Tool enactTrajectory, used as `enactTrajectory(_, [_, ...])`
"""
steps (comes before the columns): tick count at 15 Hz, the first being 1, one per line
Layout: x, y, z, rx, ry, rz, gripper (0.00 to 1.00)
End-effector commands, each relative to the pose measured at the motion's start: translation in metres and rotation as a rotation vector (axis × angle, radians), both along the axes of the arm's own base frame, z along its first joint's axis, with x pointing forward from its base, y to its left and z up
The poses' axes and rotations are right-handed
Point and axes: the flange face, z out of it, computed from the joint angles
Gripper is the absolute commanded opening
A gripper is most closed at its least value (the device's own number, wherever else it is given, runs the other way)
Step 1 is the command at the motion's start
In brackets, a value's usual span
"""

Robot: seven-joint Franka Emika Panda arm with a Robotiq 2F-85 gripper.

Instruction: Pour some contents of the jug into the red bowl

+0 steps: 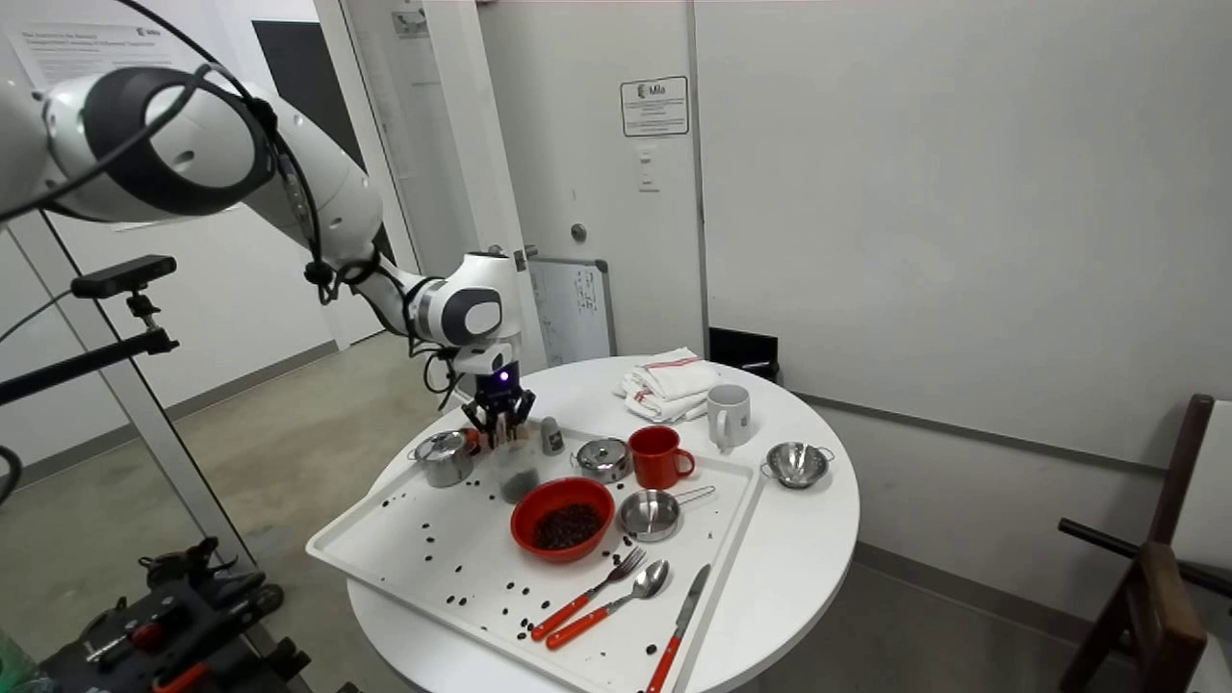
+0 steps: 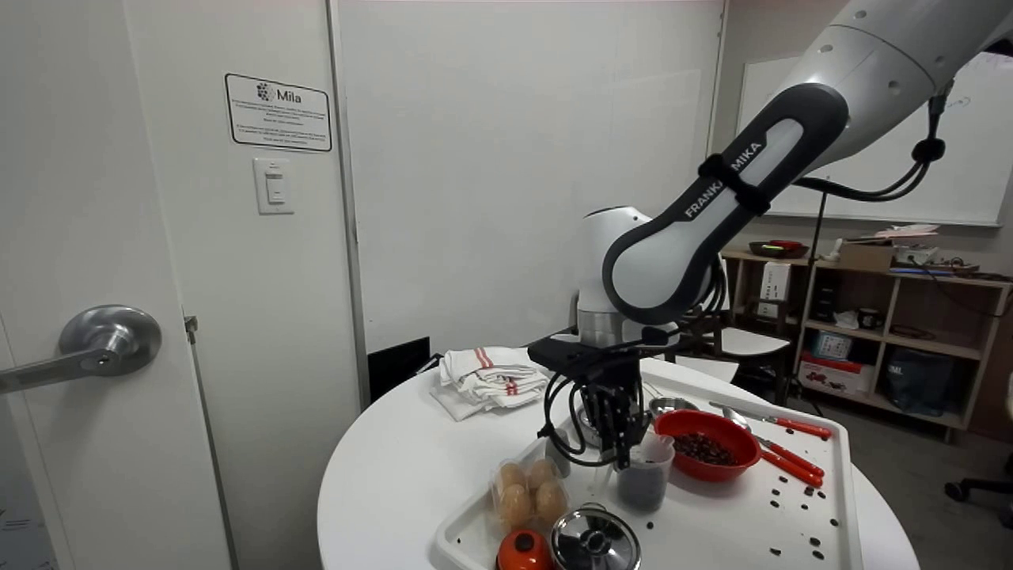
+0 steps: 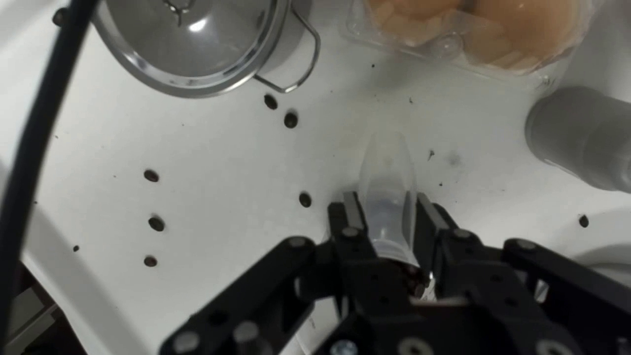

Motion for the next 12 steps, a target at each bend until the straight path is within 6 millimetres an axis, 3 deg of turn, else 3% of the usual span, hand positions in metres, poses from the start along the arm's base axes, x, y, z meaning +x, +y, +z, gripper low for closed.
enactTrajectory(1, [0.001,0.001,0.027,0.052,-0.009,0.0,0.11])
enactTrajectory(6, [-0.001,-0.016,0.077,0.102,-0.049,-0.035,0.1])
enactTrajectory(12, [0.001,-0.073,0.126,0.205,-0.082,-0.128,0.11])
